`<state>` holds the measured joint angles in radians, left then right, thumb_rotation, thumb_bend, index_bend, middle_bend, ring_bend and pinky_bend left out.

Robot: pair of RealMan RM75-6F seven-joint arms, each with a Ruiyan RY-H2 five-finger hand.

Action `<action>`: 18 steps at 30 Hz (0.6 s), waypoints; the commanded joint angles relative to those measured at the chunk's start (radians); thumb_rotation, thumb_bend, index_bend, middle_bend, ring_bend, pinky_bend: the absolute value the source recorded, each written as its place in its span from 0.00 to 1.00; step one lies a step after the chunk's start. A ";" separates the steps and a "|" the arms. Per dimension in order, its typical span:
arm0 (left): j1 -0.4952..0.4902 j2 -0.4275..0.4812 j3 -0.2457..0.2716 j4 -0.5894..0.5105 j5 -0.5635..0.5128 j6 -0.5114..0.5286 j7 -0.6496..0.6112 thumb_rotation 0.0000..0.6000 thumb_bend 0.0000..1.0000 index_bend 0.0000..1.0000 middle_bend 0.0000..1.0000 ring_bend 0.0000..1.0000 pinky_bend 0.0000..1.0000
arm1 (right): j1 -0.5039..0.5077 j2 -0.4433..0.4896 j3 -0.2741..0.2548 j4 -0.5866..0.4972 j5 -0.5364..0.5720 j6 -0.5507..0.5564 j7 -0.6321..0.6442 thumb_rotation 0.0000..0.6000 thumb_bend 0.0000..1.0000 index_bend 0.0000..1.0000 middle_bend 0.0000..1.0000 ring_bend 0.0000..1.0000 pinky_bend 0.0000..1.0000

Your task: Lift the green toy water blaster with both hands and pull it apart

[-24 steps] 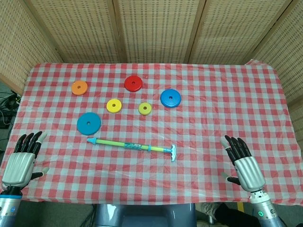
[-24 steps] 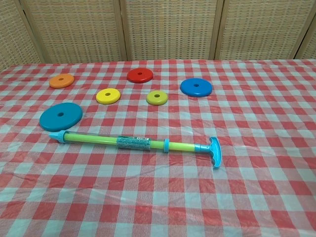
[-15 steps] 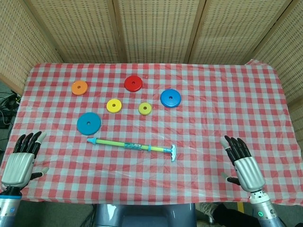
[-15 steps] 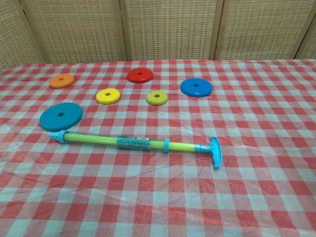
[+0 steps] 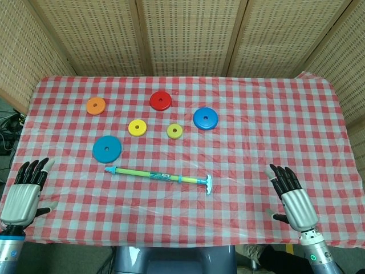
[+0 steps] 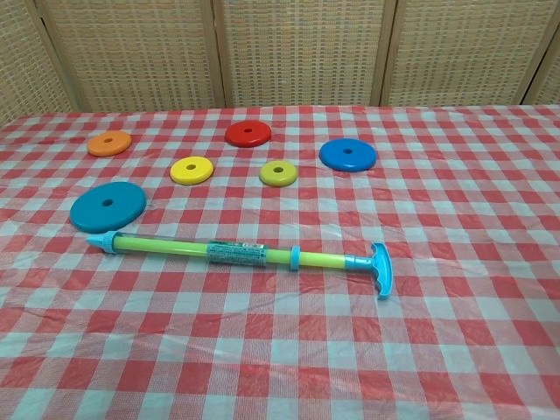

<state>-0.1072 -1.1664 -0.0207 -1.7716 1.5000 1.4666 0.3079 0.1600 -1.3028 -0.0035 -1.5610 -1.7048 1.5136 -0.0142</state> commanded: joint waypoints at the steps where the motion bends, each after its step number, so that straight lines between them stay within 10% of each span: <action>1: 0.001 0.000 0.003 -0.001 0.004 0.000 0.005 1.00 0.05 0.00 0.00 0.00 0.00 | 0.001 0.001 0.003 -0.002 -0.001 0.003 0.005 1.00 0.14 0.00 0.00 0.00 0.00; 18: -0.005 0.001 -0.016 0.002 -0.041 -0.013 -0.008 1.00 0.05 0.00 0.00 0.00 0.00 | 0.135 -0.077 0.120 -0.058 0.113 -0.158 -0.031 1.00 0.14 0.07 0.01 0.00 0.00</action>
<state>-0.1111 -1.1647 -0.0359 -1.7704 1.4603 1.4550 0.3002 0.2754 -1.3573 0.0947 -1.6018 -1.6124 1.3778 -0.0184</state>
